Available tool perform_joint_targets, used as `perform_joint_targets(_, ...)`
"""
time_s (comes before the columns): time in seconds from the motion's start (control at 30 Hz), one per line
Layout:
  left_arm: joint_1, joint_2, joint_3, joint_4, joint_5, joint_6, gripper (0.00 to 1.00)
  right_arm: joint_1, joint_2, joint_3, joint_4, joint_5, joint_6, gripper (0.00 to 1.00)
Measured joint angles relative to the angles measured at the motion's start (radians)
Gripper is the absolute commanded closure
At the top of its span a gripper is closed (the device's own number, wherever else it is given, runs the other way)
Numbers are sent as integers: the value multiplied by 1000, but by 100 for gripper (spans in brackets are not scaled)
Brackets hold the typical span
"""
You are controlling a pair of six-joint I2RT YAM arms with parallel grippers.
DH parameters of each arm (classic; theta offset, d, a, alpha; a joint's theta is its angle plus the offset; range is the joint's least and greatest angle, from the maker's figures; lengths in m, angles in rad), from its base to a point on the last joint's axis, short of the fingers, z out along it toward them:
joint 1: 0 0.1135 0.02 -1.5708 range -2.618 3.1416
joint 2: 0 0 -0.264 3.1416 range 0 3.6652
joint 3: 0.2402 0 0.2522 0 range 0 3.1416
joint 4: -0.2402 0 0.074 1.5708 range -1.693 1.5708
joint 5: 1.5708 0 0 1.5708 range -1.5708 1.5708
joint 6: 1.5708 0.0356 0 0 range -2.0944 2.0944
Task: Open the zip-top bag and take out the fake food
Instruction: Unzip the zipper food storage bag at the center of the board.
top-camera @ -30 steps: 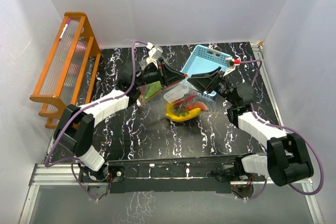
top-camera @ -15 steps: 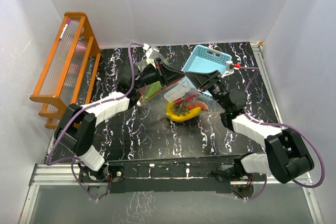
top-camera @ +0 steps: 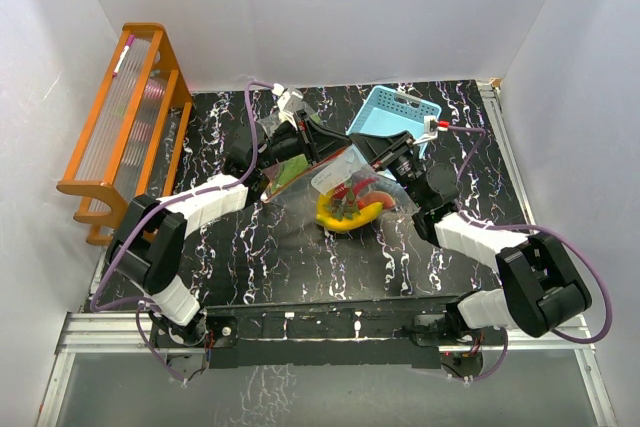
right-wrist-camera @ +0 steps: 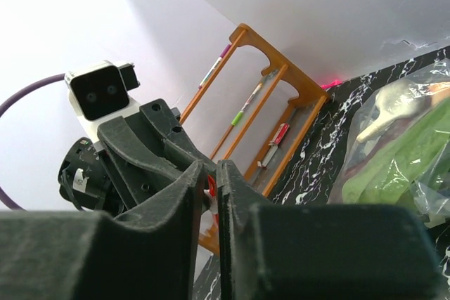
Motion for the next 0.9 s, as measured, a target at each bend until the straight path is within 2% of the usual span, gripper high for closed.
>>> perform_joint_targets(0.07, 0, 0, 0, 0, -1, 3, 100, 0, 1, 4, -8, 0, -3, 93)
perform_joint_targets(0.47, 5, -3, -5, -14, -8, 25, 100, -11, 14, 32, -43, -31, -43, 92)
perform_joint_targets(0.9, 5, -23, -53, -60, -18, 68, 100, -99, 11, 33, -45, -120, -40, 92)
